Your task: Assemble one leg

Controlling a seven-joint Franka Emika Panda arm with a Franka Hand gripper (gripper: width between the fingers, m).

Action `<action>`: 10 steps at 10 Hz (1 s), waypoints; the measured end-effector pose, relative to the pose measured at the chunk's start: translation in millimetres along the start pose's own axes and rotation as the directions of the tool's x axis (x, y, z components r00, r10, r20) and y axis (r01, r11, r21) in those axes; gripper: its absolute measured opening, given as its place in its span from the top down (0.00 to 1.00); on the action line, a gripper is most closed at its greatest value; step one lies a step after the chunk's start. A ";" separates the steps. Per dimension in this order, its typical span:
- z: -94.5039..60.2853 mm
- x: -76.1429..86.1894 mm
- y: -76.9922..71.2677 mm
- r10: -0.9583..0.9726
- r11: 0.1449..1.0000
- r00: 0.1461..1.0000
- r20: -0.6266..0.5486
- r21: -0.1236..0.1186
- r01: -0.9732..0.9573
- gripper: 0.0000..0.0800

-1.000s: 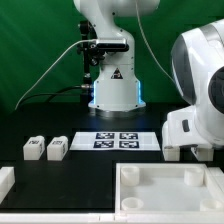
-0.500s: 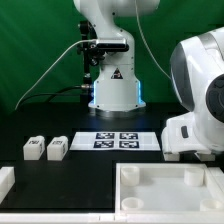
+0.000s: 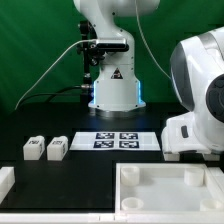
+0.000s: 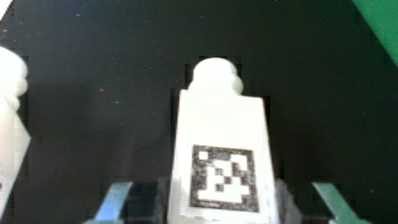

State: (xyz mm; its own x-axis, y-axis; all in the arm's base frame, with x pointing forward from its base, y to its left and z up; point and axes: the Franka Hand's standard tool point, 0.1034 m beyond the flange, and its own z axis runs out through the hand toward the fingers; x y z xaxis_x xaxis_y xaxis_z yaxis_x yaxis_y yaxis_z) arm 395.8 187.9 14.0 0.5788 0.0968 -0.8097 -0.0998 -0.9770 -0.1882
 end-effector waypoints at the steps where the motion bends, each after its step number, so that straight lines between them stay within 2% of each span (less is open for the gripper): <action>1: 0.0 -0.1 0.0 0.000 1.000 1.000 0.000 0.000 0.000 0.63; 5: -1.7 0.2 0.8 -0.001 1.000 1.000 -0.002 0.002 0.001 0.63; 6: -19.9 -6.1 9.8 -0.057 0.998 0.998 0.012 0.007 0.057 0.63; 7: -55.5 -17.4 13.3 -0.057 0.998 0.998 -0.019 0.011 0.057 0.63; 8: -72.0 -34.8 14.9 -0.058 0.998 0.998 -0.007 0.010 0.058 0.63; 9: -89.2 -36.1 20.6 -0.086 0.996 0.995 -0.053 0.018 0.087 0.63; 10: -118.8 -35.9 27.6 -0.093 0.995 0.975 -0.200 0.018 0.099 0.63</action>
Offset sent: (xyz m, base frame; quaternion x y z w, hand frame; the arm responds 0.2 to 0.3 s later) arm 0.0000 0.0000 0.0000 0.0000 0.0000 0.0000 1.0000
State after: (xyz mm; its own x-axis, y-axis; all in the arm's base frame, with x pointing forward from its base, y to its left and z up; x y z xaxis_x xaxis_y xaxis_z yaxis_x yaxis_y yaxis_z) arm 468.4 134.9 103.9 0.7359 0.1476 -0.6608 -0.0565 -0.9592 -0.2771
